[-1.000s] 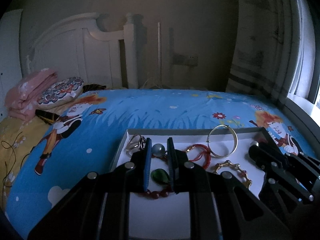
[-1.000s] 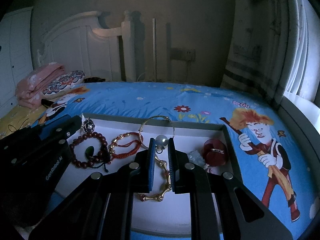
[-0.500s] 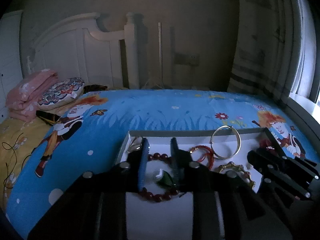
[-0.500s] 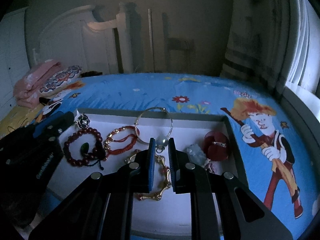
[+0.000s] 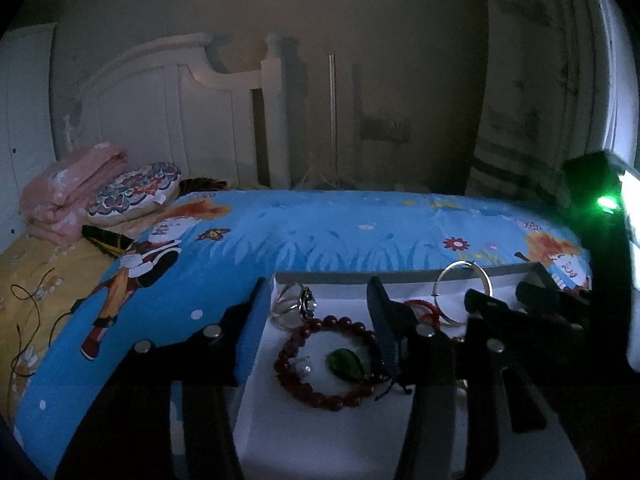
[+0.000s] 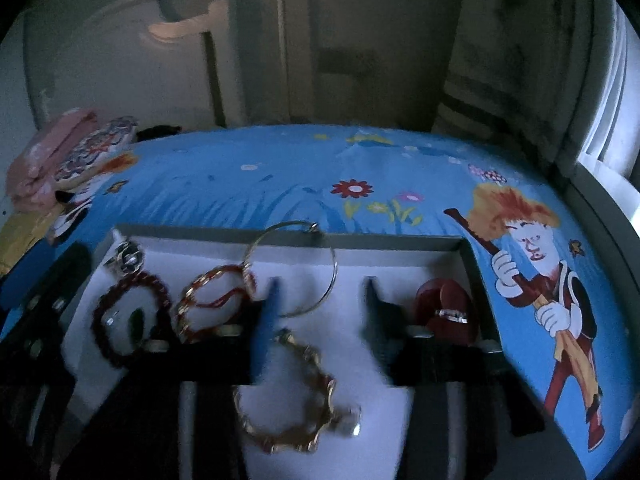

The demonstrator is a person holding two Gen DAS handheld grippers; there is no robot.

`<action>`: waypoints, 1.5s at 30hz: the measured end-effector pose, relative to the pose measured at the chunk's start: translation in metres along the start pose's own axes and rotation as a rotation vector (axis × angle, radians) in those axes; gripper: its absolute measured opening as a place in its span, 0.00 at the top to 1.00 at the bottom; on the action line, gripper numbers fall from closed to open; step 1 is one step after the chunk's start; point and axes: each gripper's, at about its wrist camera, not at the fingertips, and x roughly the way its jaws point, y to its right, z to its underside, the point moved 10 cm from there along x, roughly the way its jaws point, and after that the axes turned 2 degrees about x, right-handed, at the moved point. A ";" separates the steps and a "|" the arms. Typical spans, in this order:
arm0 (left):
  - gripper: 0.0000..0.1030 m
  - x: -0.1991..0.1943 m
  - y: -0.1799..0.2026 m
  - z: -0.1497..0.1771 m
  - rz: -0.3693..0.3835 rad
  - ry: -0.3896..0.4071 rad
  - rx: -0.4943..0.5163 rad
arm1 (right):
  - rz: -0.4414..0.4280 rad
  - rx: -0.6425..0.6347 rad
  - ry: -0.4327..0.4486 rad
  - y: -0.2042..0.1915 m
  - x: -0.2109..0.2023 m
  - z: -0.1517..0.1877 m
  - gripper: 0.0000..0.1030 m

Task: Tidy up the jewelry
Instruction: 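Release the pearl into the tray with the left tool while the right releases the silver earring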

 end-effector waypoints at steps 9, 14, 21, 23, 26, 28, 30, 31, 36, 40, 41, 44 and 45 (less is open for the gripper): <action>0.48 -0.002 -0.005 0.000 0.006 0.002 -0.022 | 0.072 0.020 -0.146 0.004 0.027 -0.002 0.47; 0.47 -0.004 -0.004 0.000 0.003 0.009 -0.018 | 0.138 -0.017 -0.190 0.006 0.034 0.001 0.45; 0.46 -0.009 0.002 0.002 0.005 0.018 0.004 | 0.181 -0.033 -0.139 0.011 0.030 -0.010 0.44; 0.46 -0.010 0.001 0.002 0.005 0.022 0.004 | 0.185 -0.077 -0.179 0.006 0.036 -0.006 0.44; 0.45 -0.011 -0.003 0.002 -0.001 0.023 -0.002 | 0.216 -0.121 -0.199 0.003 0.039 -0.007 0.40; 0.45 -0.010 -0.004 0.001 -0.005 0.023 -0.007 | 0.217 -0.155 -0.222 0.001 0.036 -0.005 0.40; 0.45 -0.011 -0.003 0.001 -0.007 0.023 -0.009 | 0.203 -0.166 -0.245 0.000 0.030 0.000 0.40; 0.45 -0.012 -0.003 0.001 -0.009 0.024 -0.008 | 0.193 -0.162 -0.251 0.000 0.026 0.004 0.40; 0.32 -0.025 0.002 -0.001 -0.020 0.054 0.011 | 0.092 -0.099 -0.121 -0.001 -0.012 0.004 0.40; 0.14 -0.049 0.001 -0.008 -0.053 0.103 0.027 | 0.024 -0.055 -0.029 0.004 -0.047 0.009 0.34; 0.10 -0.055 0.002 -0.010 -0.056 0.114 0.033 | 0.021 -0.040 -0.011 0.008 -0.054 0.009 0.33; 0.05 -0.076 0.001 -0.018 -0.060 0.140 0.055 | -0.003 0.005 0.039 0.021 -0.076 0.011 0.24; 0.05 -0.081 0.001 -0.019 -0.060 0.136 0.059 | -0.013 0.025 0.059 0.027 -0.086 0.013 0.20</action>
